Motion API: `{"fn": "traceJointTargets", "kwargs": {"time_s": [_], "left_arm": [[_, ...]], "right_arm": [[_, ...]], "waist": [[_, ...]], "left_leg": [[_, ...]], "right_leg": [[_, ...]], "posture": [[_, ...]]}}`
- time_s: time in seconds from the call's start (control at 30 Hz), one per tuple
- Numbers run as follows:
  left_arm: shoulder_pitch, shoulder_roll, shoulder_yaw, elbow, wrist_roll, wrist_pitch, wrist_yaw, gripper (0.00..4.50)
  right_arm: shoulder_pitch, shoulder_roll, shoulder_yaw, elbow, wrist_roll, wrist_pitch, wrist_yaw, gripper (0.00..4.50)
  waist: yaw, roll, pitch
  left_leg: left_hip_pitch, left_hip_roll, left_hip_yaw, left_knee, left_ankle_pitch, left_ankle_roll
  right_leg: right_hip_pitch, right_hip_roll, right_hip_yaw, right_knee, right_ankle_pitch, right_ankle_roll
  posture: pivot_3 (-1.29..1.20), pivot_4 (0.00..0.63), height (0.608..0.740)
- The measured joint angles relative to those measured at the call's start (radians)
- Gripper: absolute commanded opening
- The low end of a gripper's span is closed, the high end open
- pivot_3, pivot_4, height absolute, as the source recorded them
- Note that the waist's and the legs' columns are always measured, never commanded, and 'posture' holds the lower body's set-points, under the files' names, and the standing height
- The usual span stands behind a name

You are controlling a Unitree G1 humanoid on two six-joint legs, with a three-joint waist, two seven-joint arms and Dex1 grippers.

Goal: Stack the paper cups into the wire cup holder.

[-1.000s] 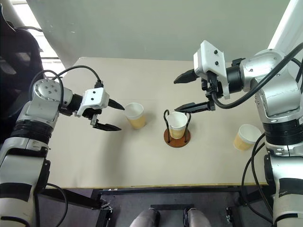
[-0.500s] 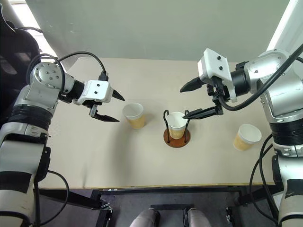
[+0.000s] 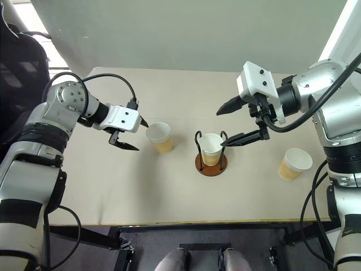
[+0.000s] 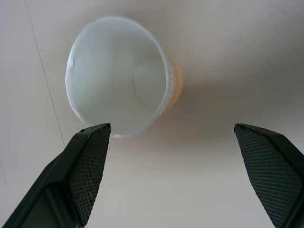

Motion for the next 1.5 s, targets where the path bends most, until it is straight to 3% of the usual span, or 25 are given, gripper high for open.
{"fn": "traceJointTargets", "kwargs": {"time_s": [0.43, 0.8, 0.93, 1.13, 1.27, 1.5], "left_arm": [[0.000, -0.029, -0.032, 0.019, 0.044, -0.050, 0.021, 4.50], [0.000, -0.059, -0.073, 0.074, 0.126, -0.114, 0.169, 4.50], [-0.001, -0.071, -0.074, 0.094, 0.144, -0.121, 0.209, 3.55], [-0.025, -0.084, -0.071, 0.111, 0.141, -0.117, 0.205, 1.27], [-0.034, -0.084, -0.068, 0.117, 0.126, -0.115, 0.181, 0.02], [-0.050, -0.082, -0.062, 0.132, 0.105, -0.101, 0.144, 0.02]], "right_arm": [[0.000, -0.001, 0.000, -0.001, -0.001, -0.001, 0.004, 4.03], [0.000, -0.001, 0.001, -0.009, 0.000, -0.002, 0.002, 4.03], [0.000, -0.001, 0.001, -0.011, 0.000, -0.003, 0.002, 4.07], [0.000, -0.001, 0.001, -0.011, -0.001, -0.005, 0.001, 4.07], [0.000, -0.001, 0.001, -0.011, -0.001, -0.006, 0.000, 4.07], [0.003, -0.002, 0.001, -0.011, -0.001, -0.005, 0.000, 4.07]], "waist": [[-0.001, 0.000, 0.000], [0.000, 0.000, 0.000], [0.000, 0.000, 0.000], [0.001, 0.000, 0.000], [0.001, 0.000, 0.000], [0.001, 0.000, 0.000]], "left_leg": [[0.000, 0.000, 0.001, 0.001, 0.000, 0.000], [0.000, 0.000, 0.001, 0.002, 0.000, 0.000], [0.000, -0.001, 0.001, 0.002, 0.000, 0.000], [0.000, -0.001, 0.001, 0.002, 0.000, 0.001], [0.000, -0.001, 0.001, 0.002, 0.000, 0.001], [0.000, -0.001, 0.002, 0.002, 0.000, 0.001]], "right_leg": [[0.000, 0.000, 0.000, 0.001, 0.001, 0.001], [0.000, 0.000, 0.000, 0.001, 0.001, 0.001], [0.000, 0.000, 0.000, 0.001, 0.001, 0.002], [0.000, 0.000, 0.000, 0.001, 0.002, 0.002], [0.000, 0.000, 0.001, 0.001, 0.002, 0.002], [0.000, 0.000, 0.000, 0.001, 0.002, 0.002]], "posture": [[0.00, 0.150, 0.740], [0.00, 0.150, 0.740], [0.00, 0.150, 0.740], [0.00, 0.150, 0.740], [0.00, 0.150, 0.740], [0.00, 0.150, 0.740]]}}
